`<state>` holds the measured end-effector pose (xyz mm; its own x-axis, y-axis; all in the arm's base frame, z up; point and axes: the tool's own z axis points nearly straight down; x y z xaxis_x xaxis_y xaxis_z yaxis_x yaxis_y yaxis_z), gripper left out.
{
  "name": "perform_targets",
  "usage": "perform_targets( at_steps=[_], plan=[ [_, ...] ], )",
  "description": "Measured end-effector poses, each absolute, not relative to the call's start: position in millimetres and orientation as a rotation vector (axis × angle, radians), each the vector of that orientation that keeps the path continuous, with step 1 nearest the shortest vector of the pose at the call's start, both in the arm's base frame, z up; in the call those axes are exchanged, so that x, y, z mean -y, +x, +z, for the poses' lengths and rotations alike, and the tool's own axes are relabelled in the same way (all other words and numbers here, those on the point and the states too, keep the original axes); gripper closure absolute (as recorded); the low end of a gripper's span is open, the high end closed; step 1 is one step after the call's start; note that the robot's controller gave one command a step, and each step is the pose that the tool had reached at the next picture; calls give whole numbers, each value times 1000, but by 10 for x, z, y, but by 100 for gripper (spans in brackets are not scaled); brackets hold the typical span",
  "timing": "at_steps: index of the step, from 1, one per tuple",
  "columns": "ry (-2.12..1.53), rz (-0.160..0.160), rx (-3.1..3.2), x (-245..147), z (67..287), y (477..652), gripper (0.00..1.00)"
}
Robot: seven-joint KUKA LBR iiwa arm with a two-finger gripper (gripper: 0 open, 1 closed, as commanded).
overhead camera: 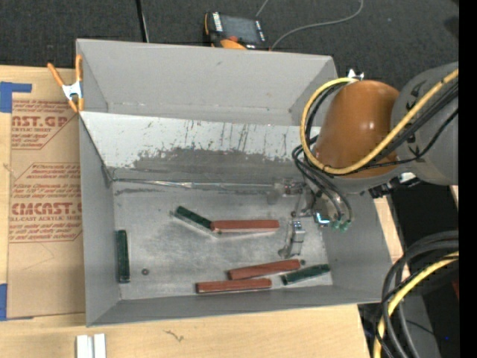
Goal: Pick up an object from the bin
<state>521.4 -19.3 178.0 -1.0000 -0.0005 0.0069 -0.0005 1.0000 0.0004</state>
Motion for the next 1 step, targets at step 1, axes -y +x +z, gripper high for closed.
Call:
perform_targets(
  at_steps=[1],
  plan=[
    [66, -1, 3137, -106, 668, 5073, 0]
  ],
)
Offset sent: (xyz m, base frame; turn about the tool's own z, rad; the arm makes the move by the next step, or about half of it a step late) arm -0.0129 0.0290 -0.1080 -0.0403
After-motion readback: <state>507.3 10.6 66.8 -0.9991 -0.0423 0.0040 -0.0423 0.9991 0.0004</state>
